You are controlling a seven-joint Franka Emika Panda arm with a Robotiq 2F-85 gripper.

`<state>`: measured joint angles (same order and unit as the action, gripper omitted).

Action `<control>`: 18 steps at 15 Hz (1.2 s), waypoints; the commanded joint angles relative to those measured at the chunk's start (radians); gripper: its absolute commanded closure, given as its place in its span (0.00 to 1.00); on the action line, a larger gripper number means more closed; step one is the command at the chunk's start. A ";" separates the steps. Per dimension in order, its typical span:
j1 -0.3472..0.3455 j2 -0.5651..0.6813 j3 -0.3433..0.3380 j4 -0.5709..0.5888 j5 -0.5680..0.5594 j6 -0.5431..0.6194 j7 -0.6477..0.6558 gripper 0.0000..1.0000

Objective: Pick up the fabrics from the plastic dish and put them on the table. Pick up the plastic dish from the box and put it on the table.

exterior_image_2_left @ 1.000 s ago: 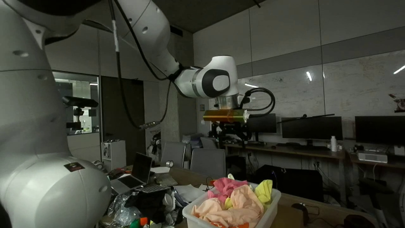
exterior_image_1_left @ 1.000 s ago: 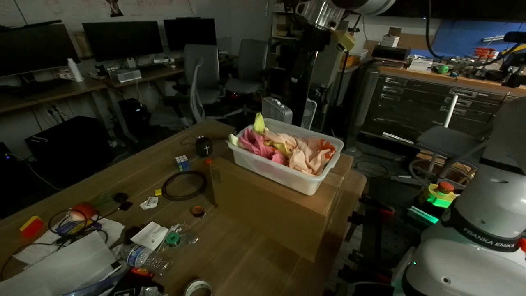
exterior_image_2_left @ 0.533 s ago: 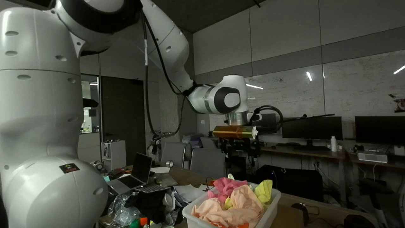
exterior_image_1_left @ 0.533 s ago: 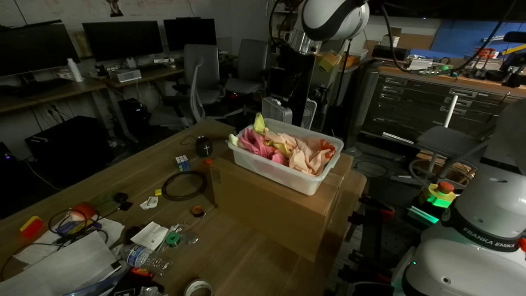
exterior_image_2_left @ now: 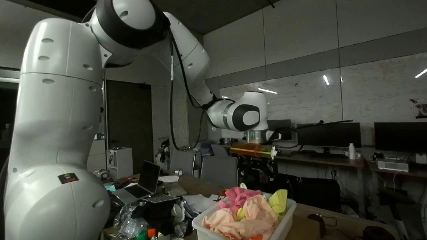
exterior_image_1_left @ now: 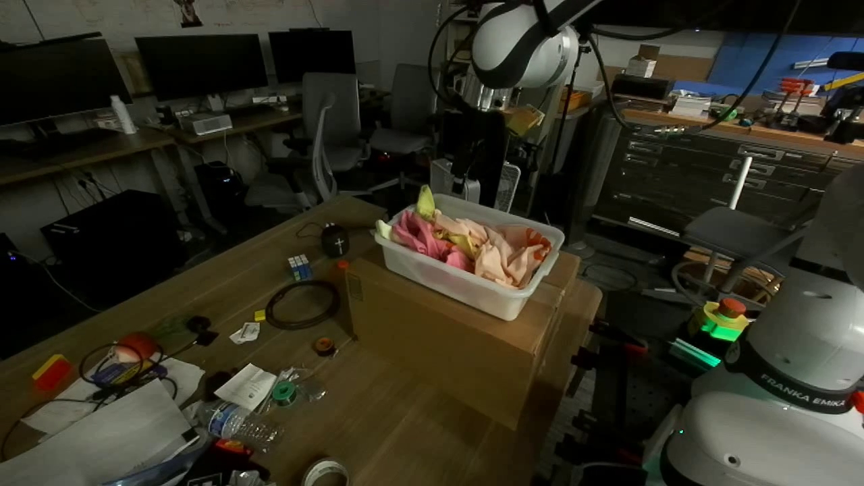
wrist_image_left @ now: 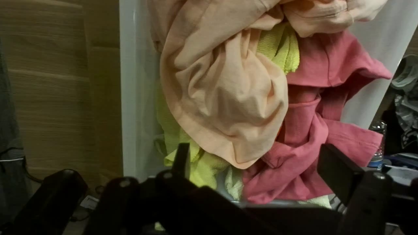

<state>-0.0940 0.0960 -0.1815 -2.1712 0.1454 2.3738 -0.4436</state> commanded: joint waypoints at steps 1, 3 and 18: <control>-0.047 0.071 0.040 0.064 0.084 -0.014 -0.079 0.00; -0.066 0.115 0.052 0.082 0.102 -0.019 -0.092 0.00; -0.158 0.325 0.154 0.116 0.084 0.008 -0.079 0.25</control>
<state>-0.2277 0.4111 -0.0557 -2.0651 0.2224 2.3720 -0.5062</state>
